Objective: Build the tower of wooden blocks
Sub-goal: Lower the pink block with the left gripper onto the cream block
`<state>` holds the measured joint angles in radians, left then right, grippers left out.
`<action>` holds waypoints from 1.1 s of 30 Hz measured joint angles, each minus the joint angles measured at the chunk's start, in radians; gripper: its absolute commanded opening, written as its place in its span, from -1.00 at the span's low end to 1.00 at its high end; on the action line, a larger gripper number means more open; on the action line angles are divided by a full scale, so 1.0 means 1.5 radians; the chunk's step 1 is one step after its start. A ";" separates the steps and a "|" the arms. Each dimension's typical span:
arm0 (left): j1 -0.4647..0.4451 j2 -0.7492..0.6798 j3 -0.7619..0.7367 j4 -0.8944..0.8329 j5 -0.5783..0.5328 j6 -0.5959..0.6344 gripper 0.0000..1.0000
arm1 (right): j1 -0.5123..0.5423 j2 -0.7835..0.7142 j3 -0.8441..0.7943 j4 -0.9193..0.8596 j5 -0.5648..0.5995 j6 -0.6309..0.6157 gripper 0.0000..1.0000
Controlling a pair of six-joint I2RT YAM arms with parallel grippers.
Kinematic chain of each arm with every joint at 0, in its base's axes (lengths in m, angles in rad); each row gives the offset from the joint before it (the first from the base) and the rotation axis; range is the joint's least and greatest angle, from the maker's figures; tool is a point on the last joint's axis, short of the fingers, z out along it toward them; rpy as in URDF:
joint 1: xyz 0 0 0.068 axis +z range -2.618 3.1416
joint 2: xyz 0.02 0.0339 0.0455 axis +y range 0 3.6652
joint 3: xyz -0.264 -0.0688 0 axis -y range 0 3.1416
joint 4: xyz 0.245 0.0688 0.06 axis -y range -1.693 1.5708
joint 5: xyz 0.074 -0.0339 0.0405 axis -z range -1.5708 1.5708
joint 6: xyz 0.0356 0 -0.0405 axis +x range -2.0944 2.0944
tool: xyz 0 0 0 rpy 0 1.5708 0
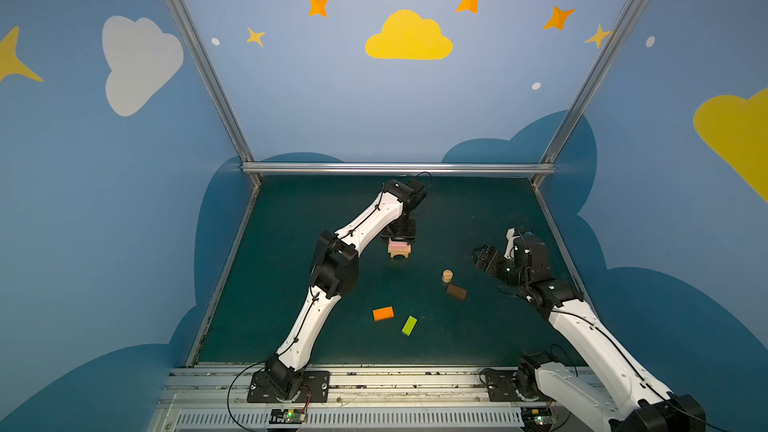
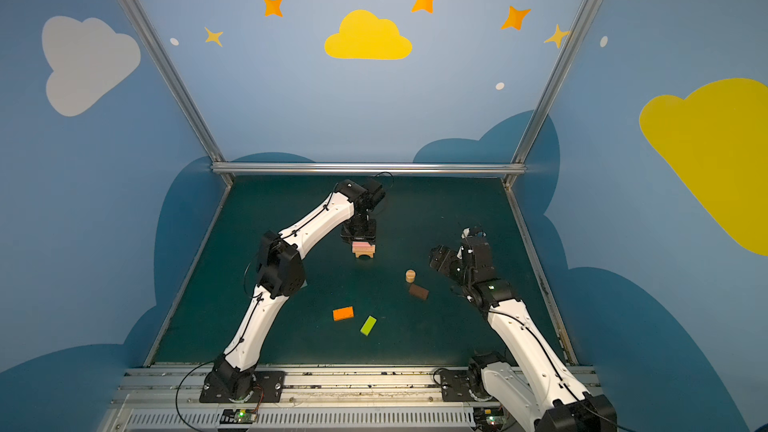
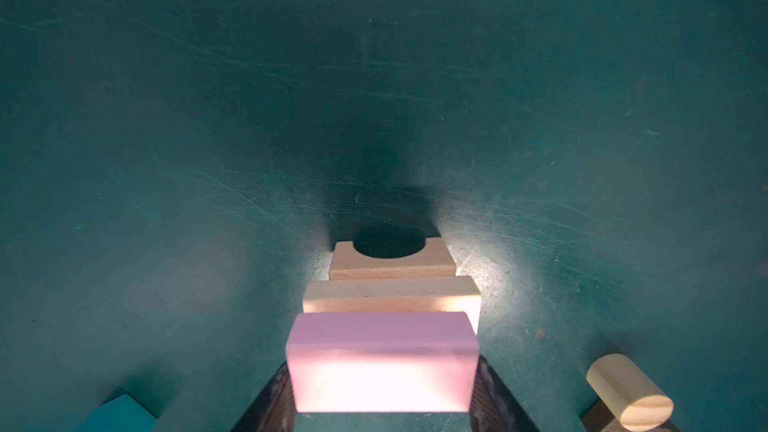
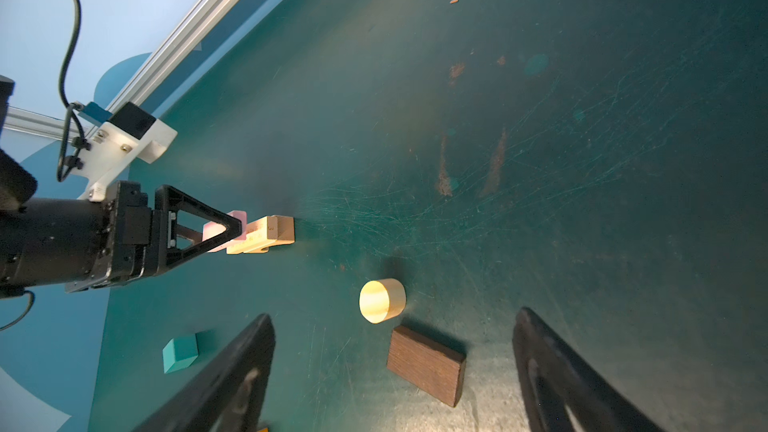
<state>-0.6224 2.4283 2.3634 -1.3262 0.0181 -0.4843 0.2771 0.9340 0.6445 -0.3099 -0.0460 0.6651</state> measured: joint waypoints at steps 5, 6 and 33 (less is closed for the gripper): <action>0.001 0.013 0.001 0.001 0.005 -0.002 -0.33 | -0.001 0.000 -0.003 0.000 -0.001 0.000 0.76; 0.001 0.018 0.001 0.001 0.007 -0.002 -0.33 | -0.001 0.000 -0.004 0.000 -0.001 0.000 0.75; 0.001 0.023 0.020 0.003 0.014 -0.004 0.27 | -0.007 0.000 -0.005 0.000 -0.006 0.000 0.75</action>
<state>-0.6209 2.4630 2.3932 -1.3212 0.0399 -0.4900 0.2661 0.9344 0.6373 -0.3096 -0.0547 0.6651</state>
